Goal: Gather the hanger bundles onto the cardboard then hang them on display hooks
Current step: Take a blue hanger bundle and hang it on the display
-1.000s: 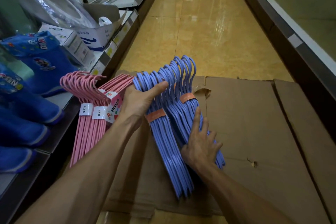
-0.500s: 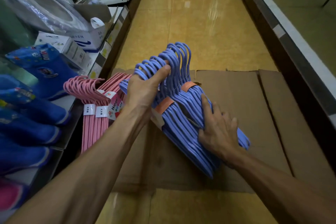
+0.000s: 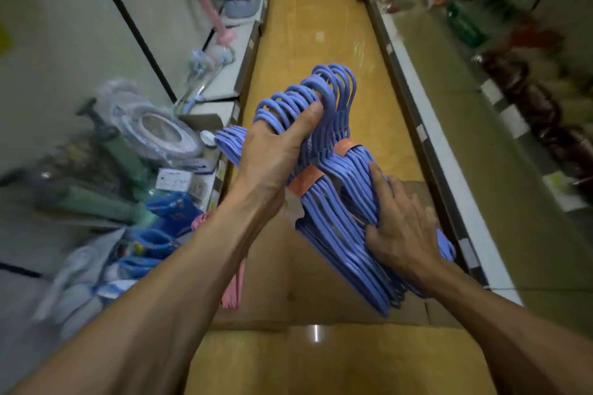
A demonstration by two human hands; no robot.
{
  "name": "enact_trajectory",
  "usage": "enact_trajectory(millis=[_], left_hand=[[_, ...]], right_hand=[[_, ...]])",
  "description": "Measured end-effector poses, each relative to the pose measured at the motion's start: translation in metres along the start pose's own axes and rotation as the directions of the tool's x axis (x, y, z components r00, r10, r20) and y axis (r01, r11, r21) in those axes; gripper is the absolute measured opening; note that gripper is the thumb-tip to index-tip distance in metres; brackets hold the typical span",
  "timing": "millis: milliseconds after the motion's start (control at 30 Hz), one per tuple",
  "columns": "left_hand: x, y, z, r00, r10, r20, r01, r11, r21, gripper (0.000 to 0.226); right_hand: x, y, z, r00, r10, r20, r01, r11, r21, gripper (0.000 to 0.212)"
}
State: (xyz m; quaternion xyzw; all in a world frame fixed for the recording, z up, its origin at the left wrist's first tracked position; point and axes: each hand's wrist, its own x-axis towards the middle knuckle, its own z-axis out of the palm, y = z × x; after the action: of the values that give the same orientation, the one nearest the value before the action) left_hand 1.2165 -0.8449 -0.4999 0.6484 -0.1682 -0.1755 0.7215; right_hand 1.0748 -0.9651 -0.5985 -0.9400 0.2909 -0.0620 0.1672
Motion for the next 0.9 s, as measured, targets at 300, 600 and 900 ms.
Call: enact_trajectory(millis=[300, 600, 900], left_hand=[[-0.028, 0.302, 0.039, 0.961, 0.244, 0.131, -0.257, 0.962, 0.094, 0.011], [-0.075, 0.538, 0.052, 0.896, 0.405, 0.184, -0.437, 0.878, 0.197, 0.015], [-0.156, 0.651, 0.053, 0.855, 0.487, 0.178, -0.518, 0.806, 0.287, 0.022]], right_hand=[[-0.008, -0.088, -0.281, 0.988, -0.108, -0.108, 0.114, 0.992, 0.053, 0.097], [-0.023, -0.174, -0.486, 0.949, -0.201, -0.242, 0.247, 0.953, 0.175, 0.094], [-0.057, -0.212, -0.586, 0.869, -0.396, -0.298, 0.471, 0.847, 0.248, 0.093]])
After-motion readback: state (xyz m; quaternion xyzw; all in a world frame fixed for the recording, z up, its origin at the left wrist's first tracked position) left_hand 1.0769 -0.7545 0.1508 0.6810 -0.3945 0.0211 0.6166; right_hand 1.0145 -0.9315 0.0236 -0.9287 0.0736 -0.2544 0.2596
